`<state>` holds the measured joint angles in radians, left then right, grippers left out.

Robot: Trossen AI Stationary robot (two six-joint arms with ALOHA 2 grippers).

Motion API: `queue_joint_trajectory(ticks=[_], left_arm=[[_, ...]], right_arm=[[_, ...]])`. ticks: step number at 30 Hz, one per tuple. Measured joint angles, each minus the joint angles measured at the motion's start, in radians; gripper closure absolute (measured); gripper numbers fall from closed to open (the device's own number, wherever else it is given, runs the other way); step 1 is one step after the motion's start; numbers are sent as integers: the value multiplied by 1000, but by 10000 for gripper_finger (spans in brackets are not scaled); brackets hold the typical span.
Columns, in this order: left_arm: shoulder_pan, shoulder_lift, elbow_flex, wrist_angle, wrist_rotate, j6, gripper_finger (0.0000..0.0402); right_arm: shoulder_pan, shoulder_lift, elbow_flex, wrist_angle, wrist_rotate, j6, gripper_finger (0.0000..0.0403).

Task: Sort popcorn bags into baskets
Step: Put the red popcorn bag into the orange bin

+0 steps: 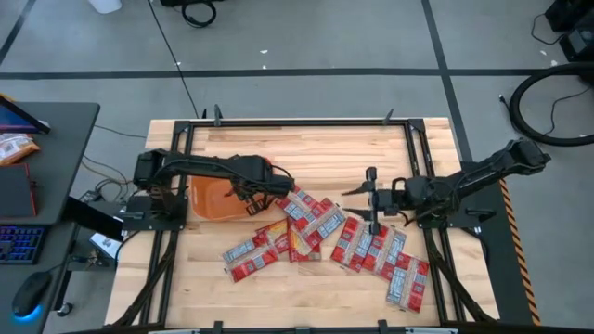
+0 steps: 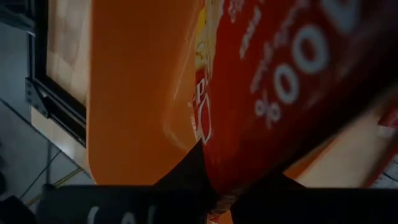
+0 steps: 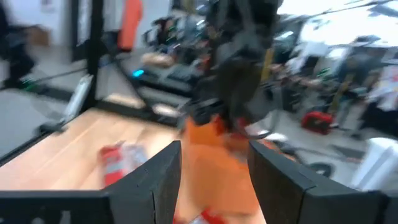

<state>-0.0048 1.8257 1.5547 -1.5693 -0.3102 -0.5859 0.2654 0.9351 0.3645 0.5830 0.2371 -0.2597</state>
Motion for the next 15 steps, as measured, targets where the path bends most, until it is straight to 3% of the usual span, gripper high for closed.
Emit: queue_joint_trajectory(ticks=[2, 9, 15], left_arm=[[4, 14, 0, -1, 0, 17, 364], [11, 21, -18, -1, -2, 40, 364], [15, 0, -117, -1, 39, 82, 364]], right_arm=[[7, -10, 0, -63, -21, 11, 216], [8, -14, 0, -99, 57, 18, 216], [9, -13, 0, -131, 56, 32, 216]])
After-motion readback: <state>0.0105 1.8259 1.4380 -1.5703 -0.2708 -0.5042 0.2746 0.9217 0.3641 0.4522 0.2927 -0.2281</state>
